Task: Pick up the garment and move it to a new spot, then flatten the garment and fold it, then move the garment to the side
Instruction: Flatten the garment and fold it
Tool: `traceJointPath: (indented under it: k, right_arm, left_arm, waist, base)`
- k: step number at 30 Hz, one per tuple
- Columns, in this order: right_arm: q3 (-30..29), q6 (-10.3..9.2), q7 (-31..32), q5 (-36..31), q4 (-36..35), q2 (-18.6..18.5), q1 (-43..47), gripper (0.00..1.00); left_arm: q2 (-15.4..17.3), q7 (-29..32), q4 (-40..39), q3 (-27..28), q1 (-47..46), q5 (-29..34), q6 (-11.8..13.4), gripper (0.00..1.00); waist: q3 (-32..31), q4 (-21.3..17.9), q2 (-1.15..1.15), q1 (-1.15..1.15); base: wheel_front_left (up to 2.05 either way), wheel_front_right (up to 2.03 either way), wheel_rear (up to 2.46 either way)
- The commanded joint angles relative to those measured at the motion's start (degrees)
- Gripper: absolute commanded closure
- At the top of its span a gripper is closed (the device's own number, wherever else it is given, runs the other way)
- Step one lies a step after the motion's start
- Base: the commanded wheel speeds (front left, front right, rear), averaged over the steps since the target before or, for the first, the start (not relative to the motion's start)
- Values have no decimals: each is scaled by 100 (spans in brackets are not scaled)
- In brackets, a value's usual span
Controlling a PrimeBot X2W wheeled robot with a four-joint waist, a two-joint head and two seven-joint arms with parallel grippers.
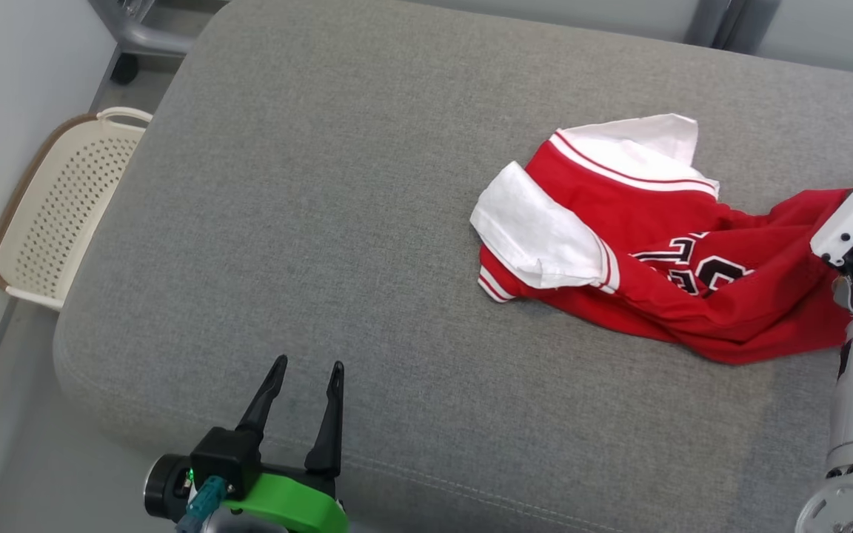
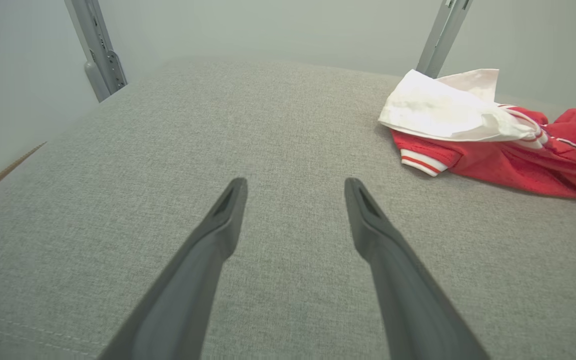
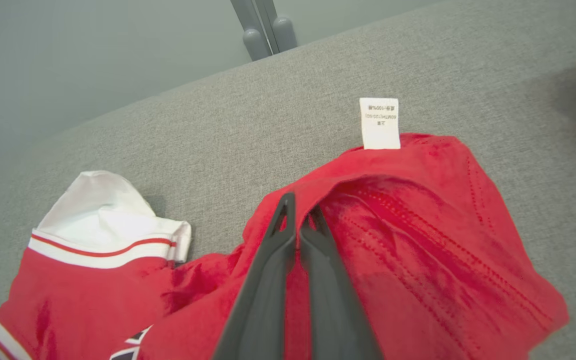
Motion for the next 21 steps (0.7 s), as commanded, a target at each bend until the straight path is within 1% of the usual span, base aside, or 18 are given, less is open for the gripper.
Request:
traceJointPath:
  k: [1, 2, 3, 7, 10, 13, 17, 21]
  right_arm:
    - [-270, -1, -115, -190, 178, -26, -179, 100]
    - [-457, -1, -175, -321, 291, -28, -276, 100]
    - [-607, -1, -212, -428, 413, -26, -357, 0]
    - [-1047, -1, -389, -835, 766, -29, -660, 0]
    - [-1152, -1, -518, -971, 955, -22, -821, 0]
    - [-1044, -1, -747, -935, 1057, -27, -925, 0]
    - [-802, -1, -1005, -764, 1056, -28, -808, 0]
    - [-597, -1, -1029, -520, 958, -70, -508, 0]
  left_arm:
    - [8, 0, -14, -21, -126, -19, 30, 0]
    - [8, 1, -23, -35, -140, -36, 32, 0]
    - [7, 1, -27, -47, -157, -45, 38, 0]
    - [8, 1, -25, -91, -225, -74, 69, 0]
    - [8, 0, -24, -87, -255, -98, 116, 0]
    - [8, 0, -19, -37, -218, -72, 136, 0]
    - [18, 0, -13, 79, -119, 24, 158, 0]
    - [87, 0, -48, 209, -24, 128, 149, 0]
  waist:
    - [261, 255, 0, 0]
    - [301, 279, 0, 0]
    - [329, 299, 0, 0]
    - [384, 322, 0, 0]
    - [349, 286, 0, 0]
    - [241, 204, 0, 0]
    - [33, 42, 0, 0]
    - [-208, -148, 0, 0]
  base:
    - [0, 0, 0]
    - [0, 0, 0]
    - [0, 0, 0]
    - [0, 0, 0]
    - [0, 0, 0]
    - [0, 0, 0]
    - [0, 0, 0]
    - [0, 0, 0]
